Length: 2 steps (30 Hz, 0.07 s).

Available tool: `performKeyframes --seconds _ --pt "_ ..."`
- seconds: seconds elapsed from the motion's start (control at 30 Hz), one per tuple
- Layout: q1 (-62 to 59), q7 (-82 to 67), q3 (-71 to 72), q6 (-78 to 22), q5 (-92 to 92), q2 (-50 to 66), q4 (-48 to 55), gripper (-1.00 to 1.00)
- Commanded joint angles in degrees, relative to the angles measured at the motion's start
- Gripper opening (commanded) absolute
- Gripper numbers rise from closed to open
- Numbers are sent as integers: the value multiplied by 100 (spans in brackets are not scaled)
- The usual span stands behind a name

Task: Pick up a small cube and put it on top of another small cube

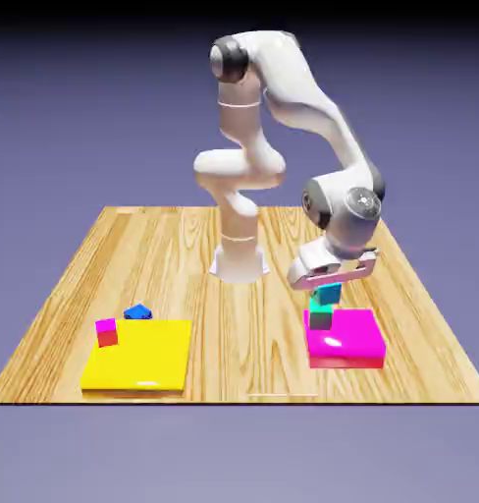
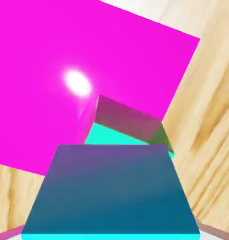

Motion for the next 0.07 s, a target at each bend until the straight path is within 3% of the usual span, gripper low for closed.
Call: performKeyframes --seconds 0.0,0.03 --pt "0 0 0 0 0 0 0 100" --pt "-16 -37 10 -249 46 -112 148 100"
